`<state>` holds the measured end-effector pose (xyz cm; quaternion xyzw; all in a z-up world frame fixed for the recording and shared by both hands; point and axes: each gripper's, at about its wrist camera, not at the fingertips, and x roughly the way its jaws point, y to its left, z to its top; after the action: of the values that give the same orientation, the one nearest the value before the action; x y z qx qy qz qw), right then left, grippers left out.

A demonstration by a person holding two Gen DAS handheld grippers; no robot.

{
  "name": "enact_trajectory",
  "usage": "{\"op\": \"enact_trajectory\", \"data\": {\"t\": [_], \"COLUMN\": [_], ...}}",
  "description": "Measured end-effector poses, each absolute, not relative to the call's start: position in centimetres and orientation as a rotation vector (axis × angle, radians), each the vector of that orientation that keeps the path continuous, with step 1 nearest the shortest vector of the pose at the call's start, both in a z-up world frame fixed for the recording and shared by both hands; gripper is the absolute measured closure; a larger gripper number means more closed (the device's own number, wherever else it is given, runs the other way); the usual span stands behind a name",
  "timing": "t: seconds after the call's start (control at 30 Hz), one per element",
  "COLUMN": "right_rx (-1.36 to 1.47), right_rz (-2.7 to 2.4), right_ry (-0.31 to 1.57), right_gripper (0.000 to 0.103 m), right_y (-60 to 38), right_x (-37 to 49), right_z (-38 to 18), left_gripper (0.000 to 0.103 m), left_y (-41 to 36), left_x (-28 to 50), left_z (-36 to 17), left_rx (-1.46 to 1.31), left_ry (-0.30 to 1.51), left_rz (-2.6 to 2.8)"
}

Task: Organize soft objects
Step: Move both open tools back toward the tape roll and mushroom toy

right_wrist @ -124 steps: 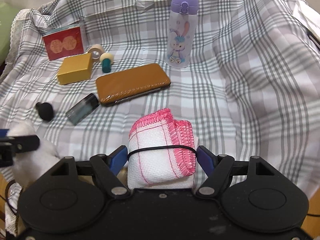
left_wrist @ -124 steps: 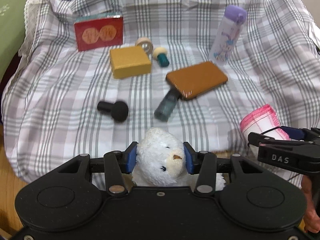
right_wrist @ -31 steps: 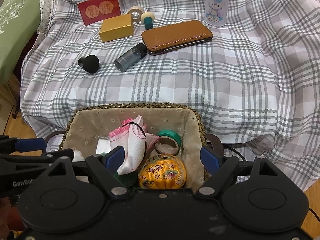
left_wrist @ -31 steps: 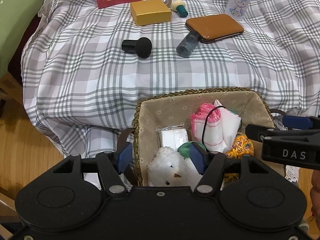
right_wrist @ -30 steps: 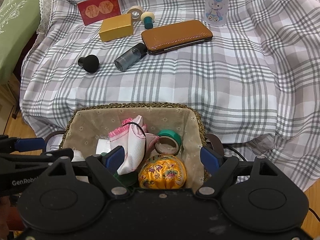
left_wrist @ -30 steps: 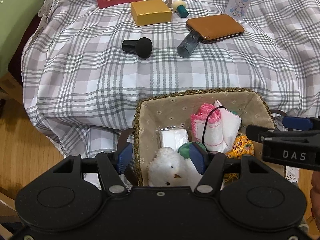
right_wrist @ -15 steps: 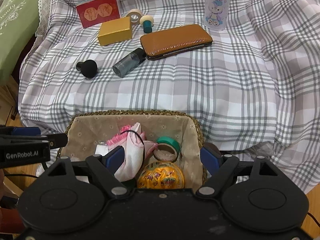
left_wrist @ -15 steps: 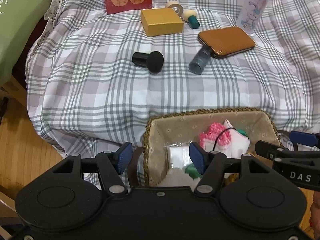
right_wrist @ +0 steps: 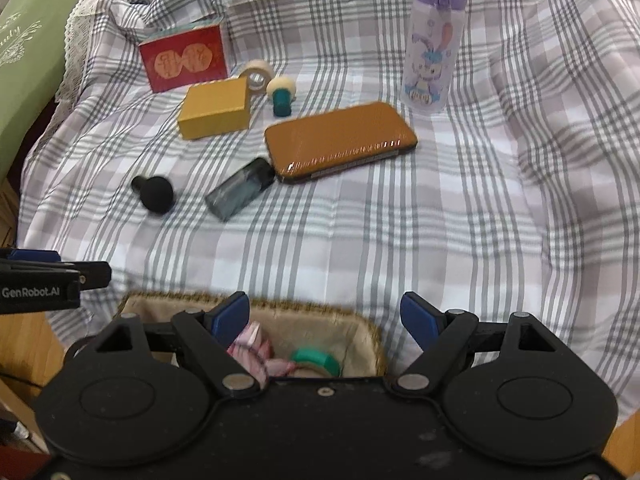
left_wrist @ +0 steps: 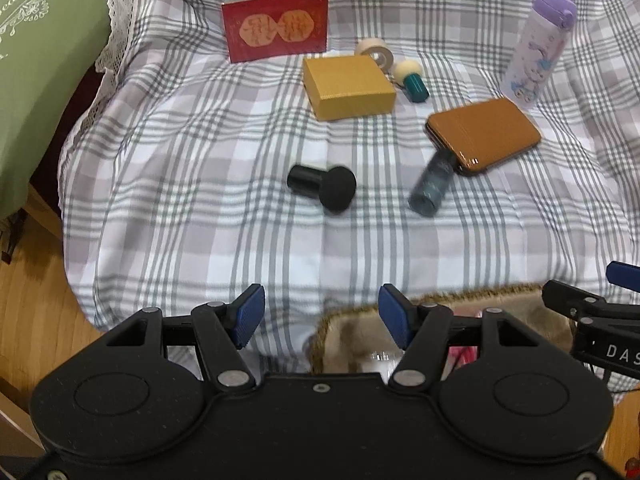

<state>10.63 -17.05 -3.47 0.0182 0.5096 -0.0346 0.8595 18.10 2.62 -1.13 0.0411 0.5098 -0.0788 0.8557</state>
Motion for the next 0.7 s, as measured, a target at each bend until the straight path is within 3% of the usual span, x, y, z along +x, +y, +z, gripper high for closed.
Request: {"op": "enact_trajectory", "data": {"t": [0.7], "right_rx": [-0.077], "right_rz": [-0.034], "right_ry": [0.895], "right_gripper": [0.021], "right_y": [-16.1], "right_x": [22.4], "right_z": [-3.9], "left_gripper": [0.043], "left_y": [1.6], "left_x": [27.7], "left_z": [-0.4], "left_rx": [0.052], "left_ry": [0.984], "left_rz": [-0.14]}}
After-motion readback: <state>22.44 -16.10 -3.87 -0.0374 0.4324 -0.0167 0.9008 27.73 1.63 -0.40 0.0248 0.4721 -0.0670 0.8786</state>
